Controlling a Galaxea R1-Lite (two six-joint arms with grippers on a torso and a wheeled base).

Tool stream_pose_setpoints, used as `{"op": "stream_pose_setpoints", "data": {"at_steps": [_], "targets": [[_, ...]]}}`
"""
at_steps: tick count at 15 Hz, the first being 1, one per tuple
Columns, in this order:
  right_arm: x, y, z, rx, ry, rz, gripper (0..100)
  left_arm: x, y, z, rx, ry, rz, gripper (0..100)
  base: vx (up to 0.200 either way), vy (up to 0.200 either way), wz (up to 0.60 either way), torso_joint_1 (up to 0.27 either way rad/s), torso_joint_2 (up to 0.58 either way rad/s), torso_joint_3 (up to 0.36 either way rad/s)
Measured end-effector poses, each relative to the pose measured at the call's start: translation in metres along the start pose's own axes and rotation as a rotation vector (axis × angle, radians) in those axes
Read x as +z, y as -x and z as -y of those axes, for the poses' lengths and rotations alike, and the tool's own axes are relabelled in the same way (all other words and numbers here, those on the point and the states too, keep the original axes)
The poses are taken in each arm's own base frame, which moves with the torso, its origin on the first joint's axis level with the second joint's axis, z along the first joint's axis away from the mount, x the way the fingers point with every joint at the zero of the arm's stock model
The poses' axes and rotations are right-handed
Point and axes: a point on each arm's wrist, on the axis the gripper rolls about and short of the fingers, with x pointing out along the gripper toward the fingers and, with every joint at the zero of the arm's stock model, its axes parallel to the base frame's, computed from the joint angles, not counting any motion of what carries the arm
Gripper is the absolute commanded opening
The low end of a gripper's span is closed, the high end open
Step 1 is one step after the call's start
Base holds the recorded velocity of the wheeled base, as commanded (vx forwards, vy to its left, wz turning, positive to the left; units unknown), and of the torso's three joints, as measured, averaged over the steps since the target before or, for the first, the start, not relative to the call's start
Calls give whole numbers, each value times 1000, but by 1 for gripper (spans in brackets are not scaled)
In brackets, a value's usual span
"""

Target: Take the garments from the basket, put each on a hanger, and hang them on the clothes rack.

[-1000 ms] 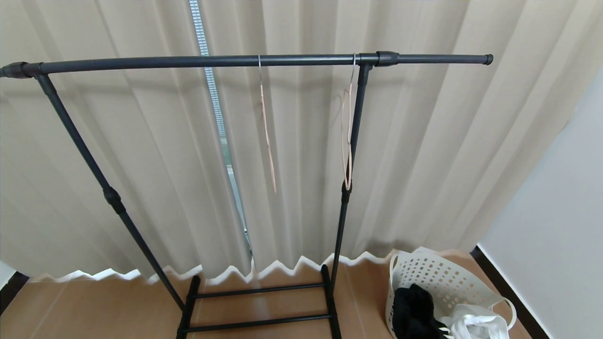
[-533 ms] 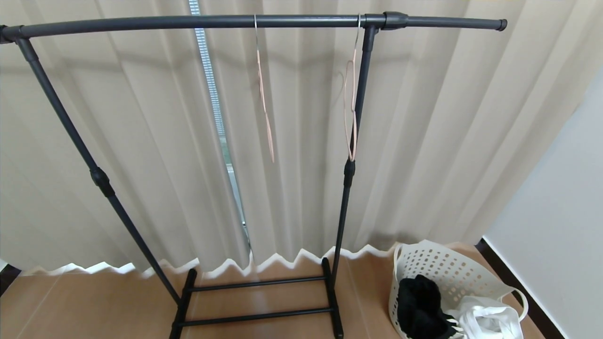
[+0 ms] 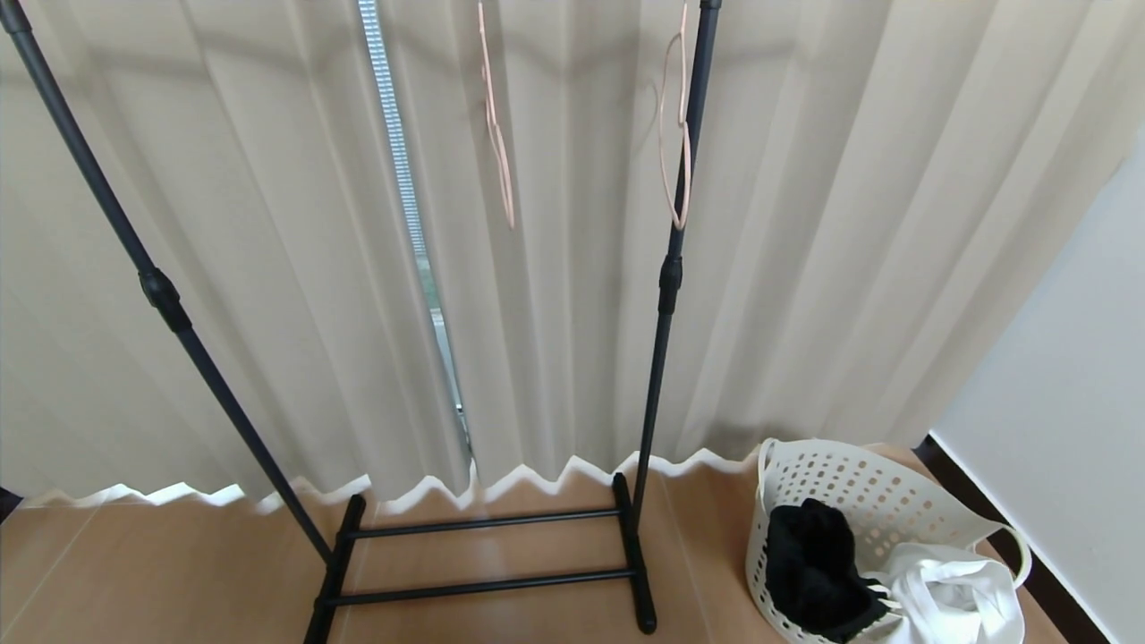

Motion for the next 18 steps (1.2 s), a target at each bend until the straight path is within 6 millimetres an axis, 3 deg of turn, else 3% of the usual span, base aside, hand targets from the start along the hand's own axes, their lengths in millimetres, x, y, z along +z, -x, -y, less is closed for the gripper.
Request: {"op": "stream_pose_setpoints", "data": {"at_steps": [4,8,18], "targets": [[0,0,0,0,0,0,100,0,0,0,0,0,0,100,0,0,0,-82,434,345],[0,0,0,0,0,1,100,0,0,0,0,0,1,100,0,0,0,-16,96,77],[0,0,0,0,-1,1,100,0,0,0,0,0,0,100,0,0,-540,3,7,7]]}}
